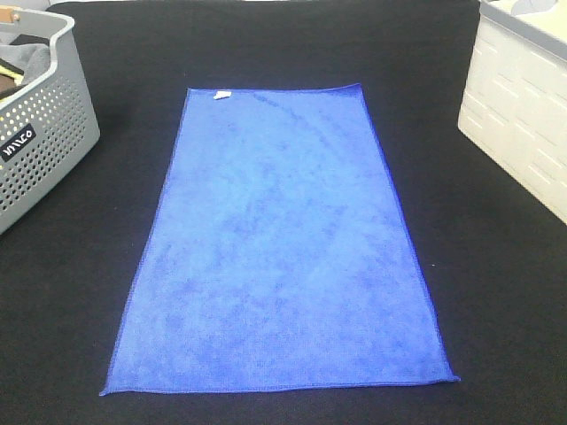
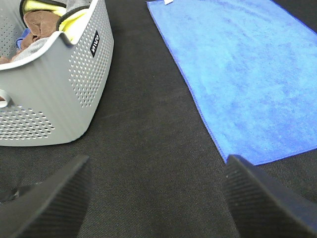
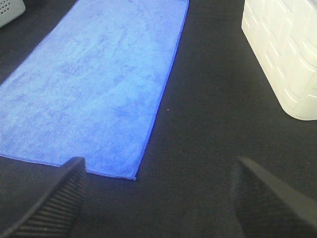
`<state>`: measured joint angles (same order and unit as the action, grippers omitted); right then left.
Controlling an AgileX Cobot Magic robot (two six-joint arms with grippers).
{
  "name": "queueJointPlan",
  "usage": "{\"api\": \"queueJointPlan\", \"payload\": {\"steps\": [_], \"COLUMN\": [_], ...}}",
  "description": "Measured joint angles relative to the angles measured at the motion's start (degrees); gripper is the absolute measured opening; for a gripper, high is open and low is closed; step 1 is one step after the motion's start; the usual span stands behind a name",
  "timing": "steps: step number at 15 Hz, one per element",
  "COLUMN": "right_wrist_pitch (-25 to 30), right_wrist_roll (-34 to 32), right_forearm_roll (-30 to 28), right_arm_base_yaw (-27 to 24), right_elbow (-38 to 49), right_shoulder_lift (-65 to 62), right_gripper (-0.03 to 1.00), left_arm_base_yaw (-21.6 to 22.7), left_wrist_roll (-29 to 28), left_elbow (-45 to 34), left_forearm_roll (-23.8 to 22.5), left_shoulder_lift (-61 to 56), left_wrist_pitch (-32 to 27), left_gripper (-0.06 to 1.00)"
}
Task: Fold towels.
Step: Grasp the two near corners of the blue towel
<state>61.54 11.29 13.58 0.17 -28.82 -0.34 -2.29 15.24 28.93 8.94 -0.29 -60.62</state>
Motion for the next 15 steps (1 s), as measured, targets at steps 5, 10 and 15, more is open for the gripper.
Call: {"api": "queueJointPlan", "payload": {"steps": [5, 10, 15], "right_wrist_pitch": [0.0, 0.0, 0.0], "right_wrist_roll": [0.0, 0.0, 0.0], "right_forearm_roll": [0.0, 0.0, 0.0], "right_arm_base_yaw": [0.0, 0.0, 0.0], "right_elbow": [0.0, 0.0, 0.0], "right_shoulder_lift": [0.0, 0.0, 0.0], "right_gripper": [0.75, 0.75, 0.75], "left_arm_base_yaw": [0.0, 0.0, 0.0], "left_wrist_roll": [0.0, 0.0, 0.0], "left_elbow": [0.0, 0.0, 0.0], "left_forearm_roll": [0.0, 0.0, 0.0], "left_shoulder_lift": [0.0, 0.0, 0.0], "left_wrist_pitch": [0.0, 0.0, 0.0], "left_gripper": [0.71, 0.71, 0.71]}}
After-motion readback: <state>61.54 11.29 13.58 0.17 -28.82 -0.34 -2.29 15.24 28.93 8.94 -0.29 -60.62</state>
